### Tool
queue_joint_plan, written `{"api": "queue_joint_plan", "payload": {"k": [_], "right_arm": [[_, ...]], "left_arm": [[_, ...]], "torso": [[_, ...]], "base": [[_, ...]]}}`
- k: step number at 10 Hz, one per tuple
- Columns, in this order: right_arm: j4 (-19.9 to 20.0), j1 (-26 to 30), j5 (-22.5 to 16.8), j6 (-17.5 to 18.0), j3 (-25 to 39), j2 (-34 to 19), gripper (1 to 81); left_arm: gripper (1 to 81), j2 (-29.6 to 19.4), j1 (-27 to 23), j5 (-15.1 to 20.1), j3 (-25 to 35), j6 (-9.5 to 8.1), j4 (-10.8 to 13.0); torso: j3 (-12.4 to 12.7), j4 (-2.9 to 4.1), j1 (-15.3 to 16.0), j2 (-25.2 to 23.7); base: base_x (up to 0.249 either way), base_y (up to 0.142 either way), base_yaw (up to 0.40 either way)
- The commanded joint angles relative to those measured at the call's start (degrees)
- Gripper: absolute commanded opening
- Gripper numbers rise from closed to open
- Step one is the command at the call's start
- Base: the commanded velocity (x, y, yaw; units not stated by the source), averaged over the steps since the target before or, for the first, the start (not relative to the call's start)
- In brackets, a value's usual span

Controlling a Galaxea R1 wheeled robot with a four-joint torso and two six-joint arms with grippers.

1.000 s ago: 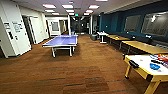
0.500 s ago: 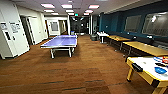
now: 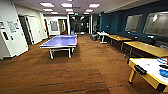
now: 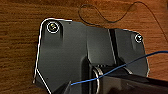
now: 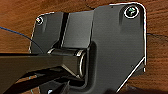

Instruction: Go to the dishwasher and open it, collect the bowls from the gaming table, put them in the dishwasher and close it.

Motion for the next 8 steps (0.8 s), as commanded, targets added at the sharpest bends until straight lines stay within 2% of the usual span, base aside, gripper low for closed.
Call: {"api": "queue_joint_plan", "payload": {"k": [1,8], "right_arm": [[-0.3,1.9,-2.6,-0.1,0.2,-0.3,81.1],[-0.6,1.7,-2.6,-0.1,0.1,-0.2,81.1]], "left_arm": [[81.1,-0.4,-2.1,2.6,0.1,0.19,-0.2],[81.1,-0.2,-2.0,2.7,0.1,0.19,0.0]], "torso": [[0.0,-0.02,0.0,0.0],[0.0,-0.02,-0.1,0.0]], "base": [[0.0,0.0,0.0],[0.0,0.0,0.0]]}}
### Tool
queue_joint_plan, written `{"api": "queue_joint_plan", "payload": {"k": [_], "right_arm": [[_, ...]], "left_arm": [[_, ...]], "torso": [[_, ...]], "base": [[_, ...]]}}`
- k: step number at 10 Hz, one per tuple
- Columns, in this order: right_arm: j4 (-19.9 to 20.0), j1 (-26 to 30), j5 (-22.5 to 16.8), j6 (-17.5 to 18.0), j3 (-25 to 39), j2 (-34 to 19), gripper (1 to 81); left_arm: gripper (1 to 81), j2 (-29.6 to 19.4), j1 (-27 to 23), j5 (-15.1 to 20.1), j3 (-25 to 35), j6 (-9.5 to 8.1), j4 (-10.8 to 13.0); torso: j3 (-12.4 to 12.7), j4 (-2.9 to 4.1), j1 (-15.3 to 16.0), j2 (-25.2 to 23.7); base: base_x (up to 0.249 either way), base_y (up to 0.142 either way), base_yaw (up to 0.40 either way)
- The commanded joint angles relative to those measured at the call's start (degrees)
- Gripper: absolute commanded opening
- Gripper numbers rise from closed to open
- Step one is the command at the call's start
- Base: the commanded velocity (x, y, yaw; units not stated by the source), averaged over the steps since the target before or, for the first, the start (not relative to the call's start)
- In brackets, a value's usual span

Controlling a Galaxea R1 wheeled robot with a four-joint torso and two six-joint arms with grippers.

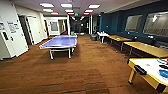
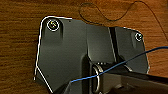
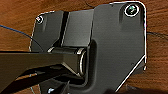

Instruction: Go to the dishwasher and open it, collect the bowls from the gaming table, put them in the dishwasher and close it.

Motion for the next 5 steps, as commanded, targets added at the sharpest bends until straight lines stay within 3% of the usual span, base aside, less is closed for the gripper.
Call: {"api": "queue_joint_plan", "payload": {"k": [1,5], "right_arm": [[-0.5,2.5,-2.6,-0.1,0.1,-0.2,81.1],[-0.8,2.5,-2.7,-0.1,-0.1,0.0,81.1]], "left_arm": [[81.1,-0.2,-2.8,2.5,0.1,0.17,0.1],[81.1,-0.5,-2.8,2.5,0.2,0.17,0.3]], "torso": [[0.0,0.0,0.0,0.0],[0.0,0.0,0.0,0.0]], "base": [[0.0,0.0,0.0],[0.0,0.0,-0.025]]}}
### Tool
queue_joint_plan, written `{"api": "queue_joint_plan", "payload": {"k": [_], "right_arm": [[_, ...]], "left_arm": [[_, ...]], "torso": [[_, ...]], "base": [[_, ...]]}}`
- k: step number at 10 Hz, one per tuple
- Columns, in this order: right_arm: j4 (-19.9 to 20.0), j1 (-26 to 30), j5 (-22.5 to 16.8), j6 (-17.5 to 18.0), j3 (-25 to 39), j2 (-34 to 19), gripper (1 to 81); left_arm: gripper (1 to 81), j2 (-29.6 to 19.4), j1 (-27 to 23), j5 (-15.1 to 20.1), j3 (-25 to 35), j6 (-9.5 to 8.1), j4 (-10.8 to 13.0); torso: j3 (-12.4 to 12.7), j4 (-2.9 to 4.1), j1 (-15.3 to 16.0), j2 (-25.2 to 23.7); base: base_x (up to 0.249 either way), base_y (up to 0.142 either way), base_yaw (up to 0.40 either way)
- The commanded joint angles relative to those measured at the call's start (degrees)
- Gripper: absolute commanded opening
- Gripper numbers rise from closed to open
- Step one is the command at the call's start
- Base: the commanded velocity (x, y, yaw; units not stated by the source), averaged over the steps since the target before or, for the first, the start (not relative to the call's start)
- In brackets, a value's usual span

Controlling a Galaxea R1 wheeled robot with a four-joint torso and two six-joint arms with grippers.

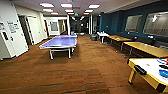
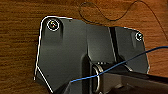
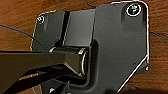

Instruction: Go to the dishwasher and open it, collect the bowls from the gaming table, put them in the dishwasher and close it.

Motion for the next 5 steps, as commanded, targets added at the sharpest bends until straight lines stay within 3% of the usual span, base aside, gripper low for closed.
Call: {"api": "queue_joint_plan", "payload": {"k": [1,5], "right_arm": [[-0.6,2.5,-2.7,-0.1,0.0,-0.5,81.1],[-0.7,2.4,-2.5,-0.1,-0.3,-0.5,81.1]], "left_arm": [[81.1,-0.4,-2.7,2.5,0.2,0.17,0.3],[81.1,-0.4,-2.8,2.6,0.3,0.08,0.3]], "torso": [[0.0,0.02,0.0,0.0],[0.0,0.02,0.0,0.0]], "base": [[0.0,0.0,-0.176],[0.0,0.0,-0.289]]}}
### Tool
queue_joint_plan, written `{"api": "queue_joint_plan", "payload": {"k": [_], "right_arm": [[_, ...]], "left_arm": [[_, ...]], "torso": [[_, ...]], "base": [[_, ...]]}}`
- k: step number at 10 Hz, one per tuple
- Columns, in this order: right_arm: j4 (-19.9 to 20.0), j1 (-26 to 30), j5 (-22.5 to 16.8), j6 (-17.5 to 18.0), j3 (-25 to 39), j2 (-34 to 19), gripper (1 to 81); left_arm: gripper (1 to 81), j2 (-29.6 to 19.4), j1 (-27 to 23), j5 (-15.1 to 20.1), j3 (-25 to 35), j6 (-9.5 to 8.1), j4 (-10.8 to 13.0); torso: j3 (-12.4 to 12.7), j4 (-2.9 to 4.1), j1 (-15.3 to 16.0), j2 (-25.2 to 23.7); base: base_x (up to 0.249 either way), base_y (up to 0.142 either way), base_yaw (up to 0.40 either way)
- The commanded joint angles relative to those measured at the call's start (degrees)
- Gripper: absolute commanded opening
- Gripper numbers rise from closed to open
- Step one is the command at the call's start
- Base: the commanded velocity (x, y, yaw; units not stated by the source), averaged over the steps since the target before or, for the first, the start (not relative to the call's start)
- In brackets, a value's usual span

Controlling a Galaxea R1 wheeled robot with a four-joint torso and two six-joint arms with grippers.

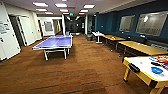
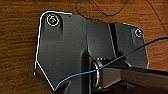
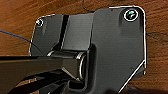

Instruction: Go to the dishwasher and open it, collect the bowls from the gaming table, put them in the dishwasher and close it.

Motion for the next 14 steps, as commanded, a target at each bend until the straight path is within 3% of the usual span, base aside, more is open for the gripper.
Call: {"api": "queue_joint_plan", "payload": {"k": [1,14], "right_arm": [[-0.7,1.8,-2.8,-0.1,0.1,-0.3,81.1],[-0.8,1.6,-2.8,-0.1,0.1,-0.1,81.1]], "left_arm": [[81.1,-0.4,-3.4,2.4,0.3,0.11,0.4],[81.1,-0.4,-3.4,2.6,0.2,0.28,0.5]], "torso": [[0.0,0.0,0.0,0.0],[0.0,0.0,0.0,0.0]], "base": [[0.0,0.0,-0.328],[0.0,0.0,-0.35]]}}
